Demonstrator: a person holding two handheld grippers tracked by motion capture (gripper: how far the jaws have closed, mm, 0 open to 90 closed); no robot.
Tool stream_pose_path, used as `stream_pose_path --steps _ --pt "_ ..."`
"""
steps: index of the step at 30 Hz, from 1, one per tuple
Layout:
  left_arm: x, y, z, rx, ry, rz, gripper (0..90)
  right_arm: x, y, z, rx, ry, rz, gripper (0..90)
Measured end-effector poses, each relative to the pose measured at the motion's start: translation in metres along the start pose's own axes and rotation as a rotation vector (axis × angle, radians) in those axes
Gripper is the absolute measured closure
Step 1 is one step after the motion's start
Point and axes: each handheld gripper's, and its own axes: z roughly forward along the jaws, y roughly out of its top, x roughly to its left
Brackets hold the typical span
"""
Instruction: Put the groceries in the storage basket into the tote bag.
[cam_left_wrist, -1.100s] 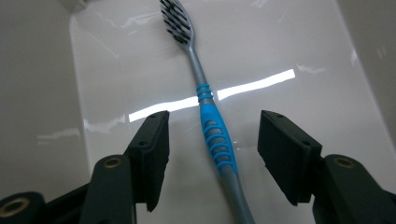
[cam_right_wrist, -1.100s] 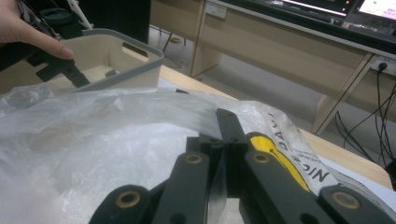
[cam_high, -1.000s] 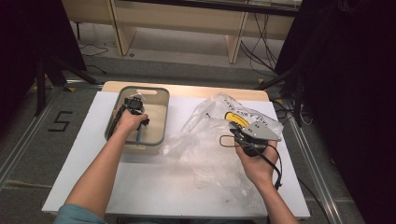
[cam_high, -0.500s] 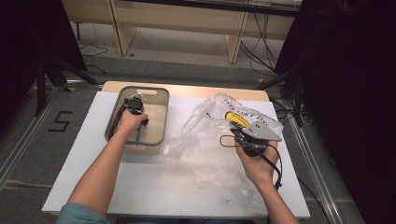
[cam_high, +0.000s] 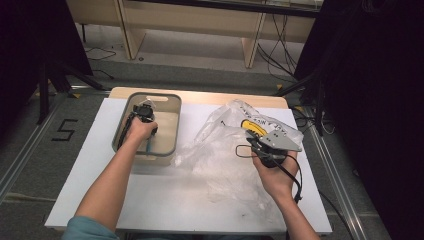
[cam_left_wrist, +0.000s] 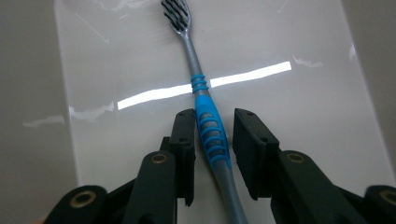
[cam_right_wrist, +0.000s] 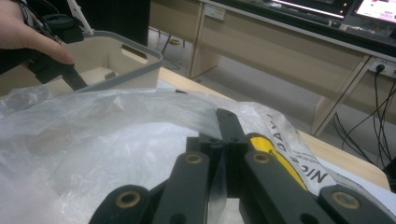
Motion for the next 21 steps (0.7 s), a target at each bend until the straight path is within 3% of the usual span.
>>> stream_pose_path --steps 21 --pt "-0.0041 0.0012 0.0001 0.007 0.011 0.014 77.0 0.0005 -0.0001 0.0001 -0.001 0.001 -0.001 90.0"
